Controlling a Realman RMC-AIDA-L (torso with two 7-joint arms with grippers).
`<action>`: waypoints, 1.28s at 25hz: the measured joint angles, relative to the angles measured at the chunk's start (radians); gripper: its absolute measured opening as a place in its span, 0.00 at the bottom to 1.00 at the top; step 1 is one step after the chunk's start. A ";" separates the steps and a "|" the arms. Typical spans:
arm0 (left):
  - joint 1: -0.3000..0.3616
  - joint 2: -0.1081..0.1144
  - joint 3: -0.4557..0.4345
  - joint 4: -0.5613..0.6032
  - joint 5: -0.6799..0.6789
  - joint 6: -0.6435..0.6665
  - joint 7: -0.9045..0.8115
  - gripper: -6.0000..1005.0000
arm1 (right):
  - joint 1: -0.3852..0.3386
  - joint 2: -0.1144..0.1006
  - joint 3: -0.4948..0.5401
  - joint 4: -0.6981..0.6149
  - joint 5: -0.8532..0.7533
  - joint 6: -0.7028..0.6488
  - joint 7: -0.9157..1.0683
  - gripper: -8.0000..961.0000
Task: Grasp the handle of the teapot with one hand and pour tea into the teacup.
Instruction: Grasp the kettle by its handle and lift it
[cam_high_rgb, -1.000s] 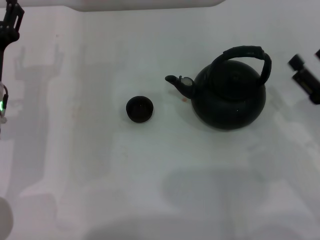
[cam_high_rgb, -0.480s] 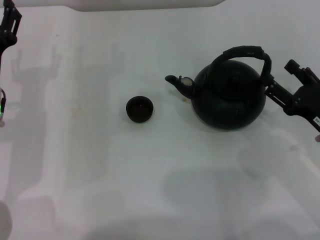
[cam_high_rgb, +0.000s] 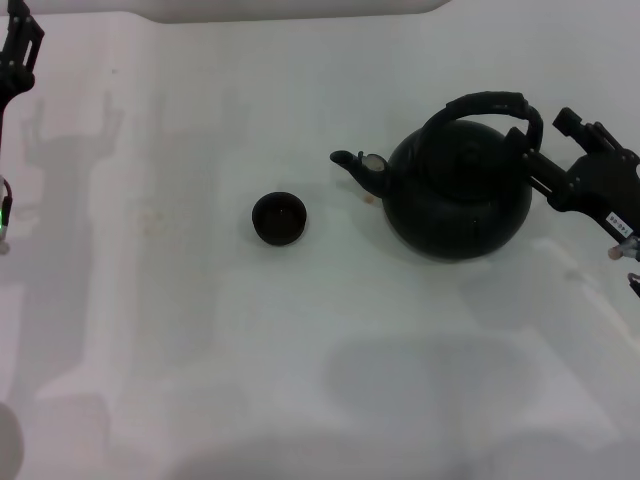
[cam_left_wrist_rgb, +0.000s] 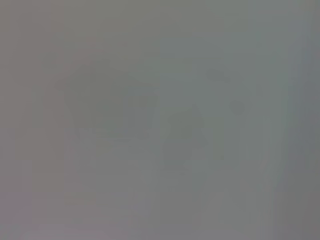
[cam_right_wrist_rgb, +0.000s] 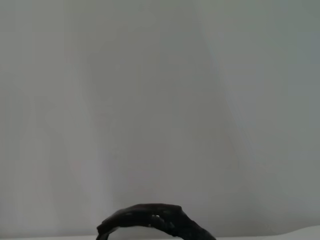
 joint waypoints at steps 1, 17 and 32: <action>0.000 0.000 0.000 0.000 0.000 0.000 0.000 0.87 | 0.001 -0.001 -0.001 -0.002 0.000 0.003 -0.001 0.91; -0.004 0.000 0.000 0.000 0.000 0.004 -0.002 0.88 | 0.005 -0.002 -0.009 -0.002 -0.008 0.016 -0.006 0.67; 0.001 0.000 0.000 0.000 0.000 0.004 -0.002 0.88 | 0.006 -0.002 -0.024 -0.025 -0.009 -0.007 -0.010 0.21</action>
